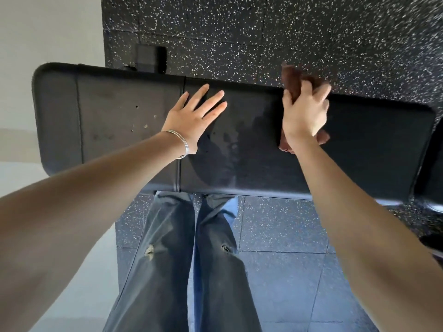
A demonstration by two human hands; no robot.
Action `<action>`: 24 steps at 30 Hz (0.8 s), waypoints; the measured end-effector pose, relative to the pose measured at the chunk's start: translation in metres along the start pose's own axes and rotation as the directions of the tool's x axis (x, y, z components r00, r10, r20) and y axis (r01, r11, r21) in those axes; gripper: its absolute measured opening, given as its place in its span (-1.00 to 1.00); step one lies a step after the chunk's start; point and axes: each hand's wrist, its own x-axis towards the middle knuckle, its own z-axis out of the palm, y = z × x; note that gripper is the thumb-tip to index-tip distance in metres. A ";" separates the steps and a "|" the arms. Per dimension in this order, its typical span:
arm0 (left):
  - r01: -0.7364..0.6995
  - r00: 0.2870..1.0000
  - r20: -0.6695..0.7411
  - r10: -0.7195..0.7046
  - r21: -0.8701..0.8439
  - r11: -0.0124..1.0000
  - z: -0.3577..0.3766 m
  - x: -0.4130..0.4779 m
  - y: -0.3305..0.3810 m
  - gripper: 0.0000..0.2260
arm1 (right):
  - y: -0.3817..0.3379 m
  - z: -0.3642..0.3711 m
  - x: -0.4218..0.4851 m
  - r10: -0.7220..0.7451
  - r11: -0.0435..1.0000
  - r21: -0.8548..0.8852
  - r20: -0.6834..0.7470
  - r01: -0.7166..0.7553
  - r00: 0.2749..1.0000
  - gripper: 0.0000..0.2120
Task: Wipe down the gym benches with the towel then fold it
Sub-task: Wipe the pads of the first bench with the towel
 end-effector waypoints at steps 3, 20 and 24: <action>0.006 1.000 0.011 -0.006 0.004 1.000 -0.002 0.000 0.003 0.11 | -0.038 0.015 -0.029 -0.166 0.986 0.020 0.060 0.165 0.984 -0.62; 0.139 0.988 0.077 -0.131 -0.119 0.983 0.003 -0.034 -0.098 0.24 | -0.068 0.028 -0.043 0.039 0.998 0.055 -0.026 -0.038 0.999 -0.59; 0.166 0.984 0.083 -0.156 -0.132 0.977 0.004 -0.029 -0.093 0.26 | -0.116 0.043 -0.074 -0.217 0.975 0.050 0.012 0.216 0.976 -0.63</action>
